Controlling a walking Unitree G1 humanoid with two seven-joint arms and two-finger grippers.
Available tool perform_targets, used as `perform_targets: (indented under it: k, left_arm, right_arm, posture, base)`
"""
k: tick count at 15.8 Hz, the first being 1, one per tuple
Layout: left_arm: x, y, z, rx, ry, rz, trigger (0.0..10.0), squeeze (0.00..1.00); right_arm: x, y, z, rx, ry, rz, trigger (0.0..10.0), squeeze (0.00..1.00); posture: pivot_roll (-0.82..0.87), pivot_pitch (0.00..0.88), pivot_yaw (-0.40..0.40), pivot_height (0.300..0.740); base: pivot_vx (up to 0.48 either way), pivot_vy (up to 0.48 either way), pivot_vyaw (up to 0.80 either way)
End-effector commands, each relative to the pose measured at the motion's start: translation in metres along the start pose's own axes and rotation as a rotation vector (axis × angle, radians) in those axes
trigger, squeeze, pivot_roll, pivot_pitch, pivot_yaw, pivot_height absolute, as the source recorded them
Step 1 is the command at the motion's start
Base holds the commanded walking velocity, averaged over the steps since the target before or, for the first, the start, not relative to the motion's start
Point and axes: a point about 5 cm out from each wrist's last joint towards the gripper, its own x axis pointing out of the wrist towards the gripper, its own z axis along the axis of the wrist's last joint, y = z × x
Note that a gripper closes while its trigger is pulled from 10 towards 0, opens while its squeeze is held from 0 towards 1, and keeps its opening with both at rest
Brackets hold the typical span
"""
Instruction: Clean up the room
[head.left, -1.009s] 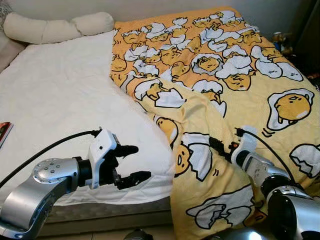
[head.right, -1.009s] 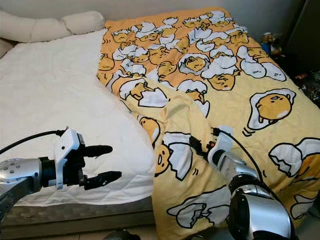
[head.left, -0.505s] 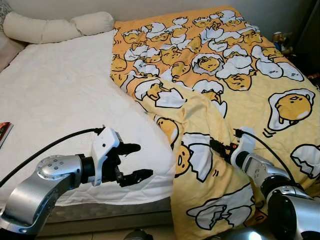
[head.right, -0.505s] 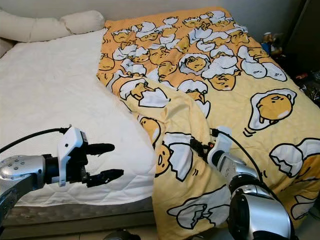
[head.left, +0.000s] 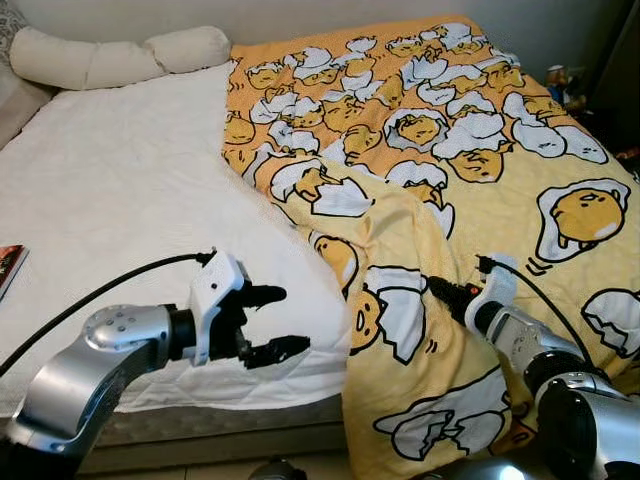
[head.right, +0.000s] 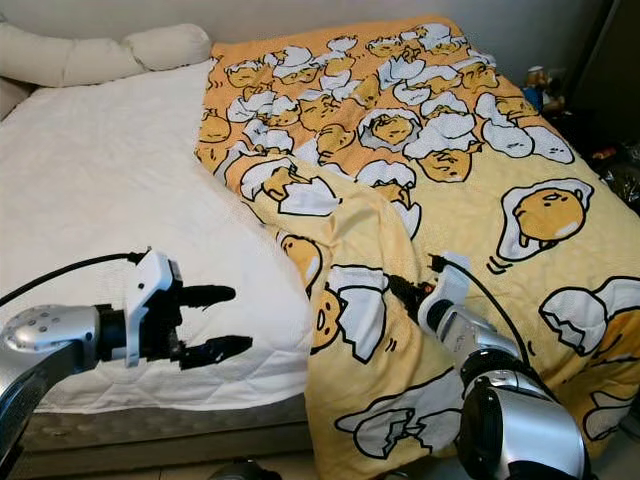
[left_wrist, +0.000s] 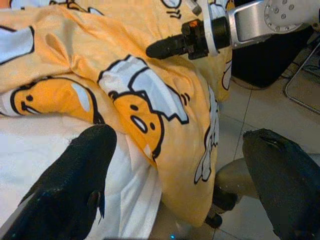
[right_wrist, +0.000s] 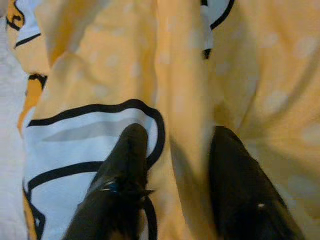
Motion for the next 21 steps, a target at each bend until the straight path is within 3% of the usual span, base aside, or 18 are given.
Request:
perform_targets:
  k: [1, 3, 6, 7, 12, 14, 15, 16, 17, 21]
  left_arm:
    - [0.001, 0.002, -0.002, 0.012, 0.016, 0.009, 10.0, 0.62]
    - [0.005, 0.005, 0.0, 0.038, 0.0, 0.035, 10.0, 0.54]
    - [0.016, 0.009, 0.004, 0.076, -0.022, 0.054, 10.0, 0.22]
    - [0.023, 0.008, 0.007, 0.102, -0.029, 0.032, 10.0, 0.02]
    - [0.052, 0.01, 0.014, 0.194, -0.043, -0.016, 10.0, 0.0]
    - [0.057, 0.01, 0.016, 0.202, -0.05, -0.022, 10.0, 0.0]
    - [0.056, 0.011, 0.017, 0.191, -0.063, -0.017, 10.0, 0.0]
    - [0.055, 0.011, 0.015, 0.176, -0.07, -0.017, 10.0, 0.0]
    - [0.054, 0.01, 0.011, 0.176, -0.063, -0.014, 10.0, 0.0]
    - [0.045, 0.009, 0.002, 0.157, -0.047, 0.018, 10.0, 0.0]
  right_arm:
    - [0.001, 0.003, -0.005, 0.031, 0.011, 0.027, 0.0, 0.0]
    - [0.002, 0.006, -0.001, 0.077, -0.029, 0.062, 0.0, 0.0]
    - [0.006, 0.021, 0.001, 0.127, -0.07, 0.173, 0.0, 0.0]
    - [0.008, 0.032, 0.003, 0.133, -0.08, 0.25, 0.0, 0.0]
    - [0.007, 0.072, 0.016, 0.084, -0.11, 0.494, 0.0, 0.0]
    - [0.002, 0.069, 0.018, 0.019, -0.112, 0.469, 0.0, 0.0]
    - [0.003, 0.053, 0.014, -0.11, -0.091, 0.337, 3.3, 0.0]
    - [0.001, 0.041, 0.013, -0.166, -0.088, 0.261, 10.0, 0.48]
    - [0.0, 0.031, 0.015, -0.184, -0.099, 0.162, 10.0, 1.0]
    - [-0.005, -0.001, 0.024, -0.247, -0.12, -0.136, 10.0, 1.0]
  posture:
    - [0.09, 0.0, 0.135, 0.74]
    - [0.09, 0.0, 0.115, 0.74]
    - [0.07, 0.0, 0.117, 0.74]
    - [0.06, 0.0, 0.119, 0.74]
    - [0.02, 0.0, 0.118, 0.74]
    - [0.01, 0.0, 0.117, 0.74]
    - [0.01, 0.0, 0.118, 0.74]
    - [0.0, 0.0, 0.123, 0.74]
    - [0.0, 0.0, 0.125, 0.74]
    - [0.02, 0.0, 0.135, 0.74]
  base:
    - [0.0, 0.0, 0.0]
    - [0.0, 0.0, 0.0]
    - [0.0, 0.0, 0.0]
    - [0.0, 0.0, 0.0]
    - [0.0, 0.0, 0.0]
    - [0.0, 0.0, 0.0]
    - [0.0, 0.0, 0.0]
    - [0.0, 0.0, 0.0]
    - [0.0, 0.0, 0.0]
    - [0.0, 0.0, 0.0]
